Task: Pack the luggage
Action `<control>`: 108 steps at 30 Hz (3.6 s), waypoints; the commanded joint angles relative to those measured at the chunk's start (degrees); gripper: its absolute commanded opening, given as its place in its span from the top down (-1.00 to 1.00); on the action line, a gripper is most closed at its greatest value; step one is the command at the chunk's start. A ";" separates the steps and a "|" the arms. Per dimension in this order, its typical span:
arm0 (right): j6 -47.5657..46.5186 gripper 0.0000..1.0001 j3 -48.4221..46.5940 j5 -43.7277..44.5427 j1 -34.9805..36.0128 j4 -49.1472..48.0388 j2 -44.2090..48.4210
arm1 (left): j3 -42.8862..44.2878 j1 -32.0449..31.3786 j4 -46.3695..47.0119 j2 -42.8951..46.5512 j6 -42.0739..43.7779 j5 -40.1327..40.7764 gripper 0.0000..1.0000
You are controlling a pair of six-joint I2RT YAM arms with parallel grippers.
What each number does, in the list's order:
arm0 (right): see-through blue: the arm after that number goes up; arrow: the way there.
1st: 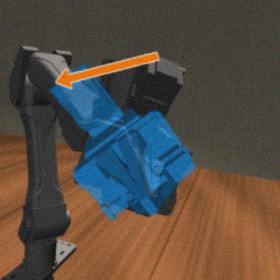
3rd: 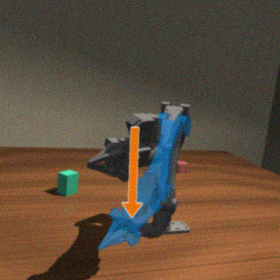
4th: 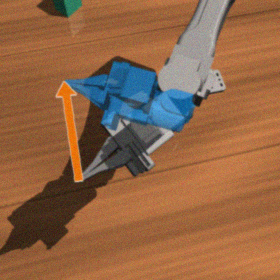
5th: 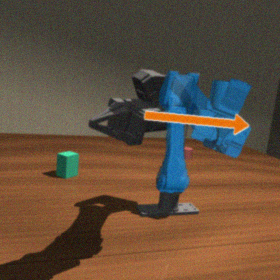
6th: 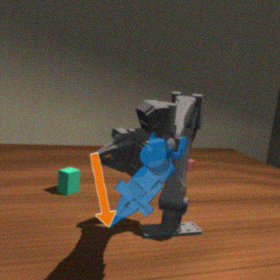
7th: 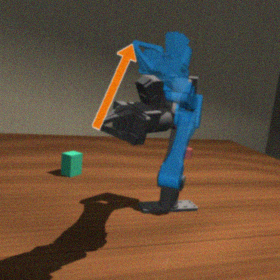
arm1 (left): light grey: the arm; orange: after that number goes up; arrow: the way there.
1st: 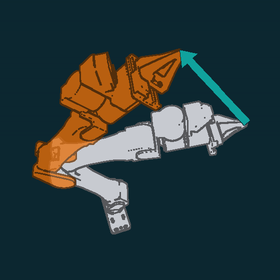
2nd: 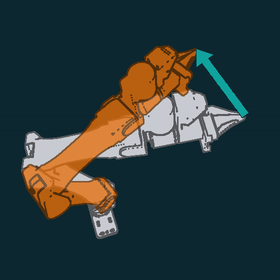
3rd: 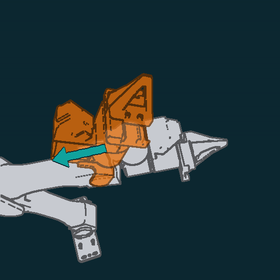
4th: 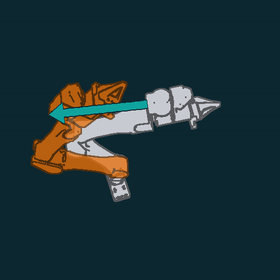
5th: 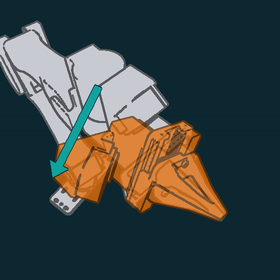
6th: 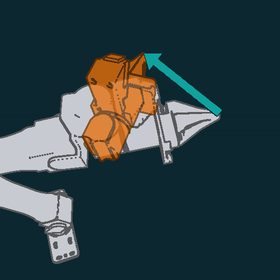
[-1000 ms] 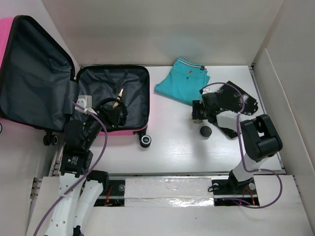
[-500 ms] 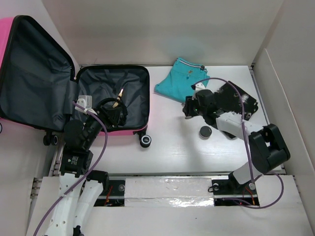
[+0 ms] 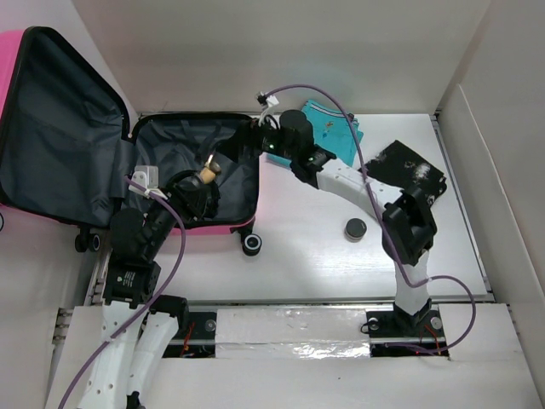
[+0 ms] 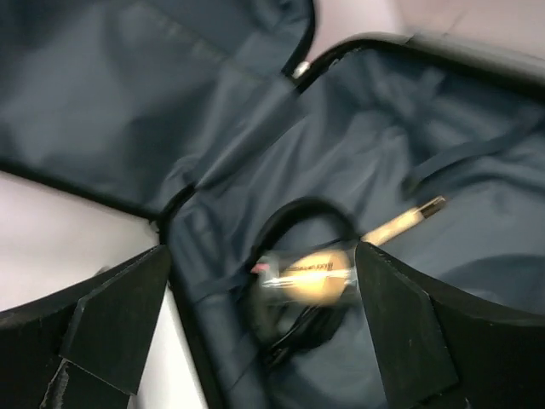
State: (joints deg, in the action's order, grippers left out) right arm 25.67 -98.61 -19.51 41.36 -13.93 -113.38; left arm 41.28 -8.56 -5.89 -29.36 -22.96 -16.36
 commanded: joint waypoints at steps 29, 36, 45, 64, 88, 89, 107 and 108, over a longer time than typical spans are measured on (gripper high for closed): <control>-0.18 -1.00 63.99 36.48 -18.24 21.93 46.51 | 0.65 -0.85 2.02 1.42 0.72 0.01 0.13; -0.53 -0.99 60.12 34.98 -19.66 25.44 40.70 | 0.82 -0.85 1.85 1.85 0.81 0.19 0.13; -3.61 -0.90 52.82 26.72 -21.50 31.06 28.59 | 1.35 -0.85 0.97 2.99 1.08 1.68 0.13; 3.33 -0.41 49.39 35.59 -4.27 35.56 23.56 | 1.88 -2.52 0.09 4.84 1.60 4.06 0.13; -7.47 -0.85 -9.55 16.44 9.26 23.77 -2.52 | 1.44 -2.52 0.70 2.65 1.25 4.14 0.19; -7.74 -0.95 -15.07 15.47 9.26 24.65 -4.46 | 1.35 -2.52 0.62 2.65 1.25 4.32 0.22; -6.70 1.00 47.25 24.08 -14.60 1.72 45.14 | 0.56 -2.52 7.80 -7.01 -2.26 -6.47 1.00; -6.25 1.00 50.06 22.77 -16.99 0.50 46.75 | 0.56 -2.52 7.82 -8.24 -2.96 -7.62 1.00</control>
State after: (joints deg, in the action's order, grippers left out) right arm 17.78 -56.16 1.96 29.65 -8.88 -70.70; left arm 41.23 -10.87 -3.66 -33.95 -23.79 -18.13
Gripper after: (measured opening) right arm 0.010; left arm 0.003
